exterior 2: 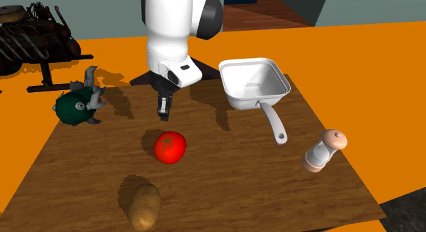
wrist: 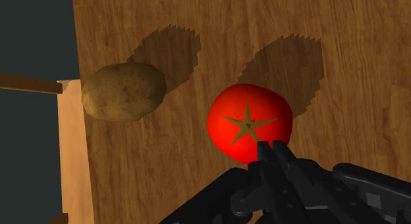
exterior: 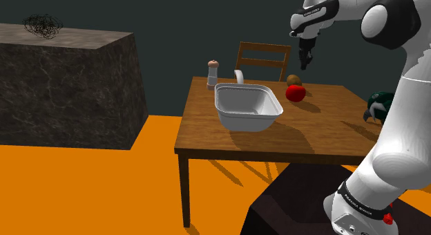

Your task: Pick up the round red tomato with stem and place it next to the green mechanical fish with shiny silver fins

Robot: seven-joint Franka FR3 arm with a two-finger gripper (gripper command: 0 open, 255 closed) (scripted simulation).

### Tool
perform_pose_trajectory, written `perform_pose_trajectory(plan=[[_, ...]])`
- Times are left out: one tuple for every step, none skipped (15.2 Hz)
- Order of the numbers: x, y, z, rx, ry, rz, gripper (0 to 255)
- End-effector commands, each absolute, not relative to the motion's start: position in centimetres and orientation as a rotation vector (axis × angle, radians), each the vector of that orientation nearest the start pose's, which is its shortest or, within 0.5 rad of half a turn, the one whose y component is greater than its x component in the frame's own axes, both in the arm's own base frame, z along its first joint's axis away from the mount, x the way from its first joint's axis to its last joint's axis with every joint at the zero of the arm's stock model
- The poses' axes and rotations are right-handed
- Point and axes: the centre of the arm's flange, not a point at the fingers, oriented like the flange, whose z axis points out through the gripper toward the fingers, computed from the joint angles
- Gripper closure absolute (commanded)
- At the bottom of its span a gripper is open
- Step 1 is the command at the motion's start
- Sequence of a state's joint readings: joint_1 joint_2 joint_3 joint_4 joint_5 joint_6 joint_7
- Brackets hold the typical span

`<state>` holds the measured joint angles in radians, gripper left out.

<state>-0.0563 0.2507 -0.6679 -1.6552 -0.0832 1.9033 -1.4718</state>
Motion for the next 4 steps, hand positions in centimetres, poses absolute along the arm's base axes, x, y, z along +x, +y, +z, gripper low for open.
perform_pose_trajectory(plan=[[48.94, -39.44, 49.53, -3.024, -1.264, 0.305, 255], [48.94, -39.44, 49.53, -3.024, -1.264, 0.305, 255], [48.94, -39.44, 49.53, -3.024, -1.264, 0.305, 255], [48.94, -39.44, 49.53, -3.024, -1.264, 0.305, 255]])
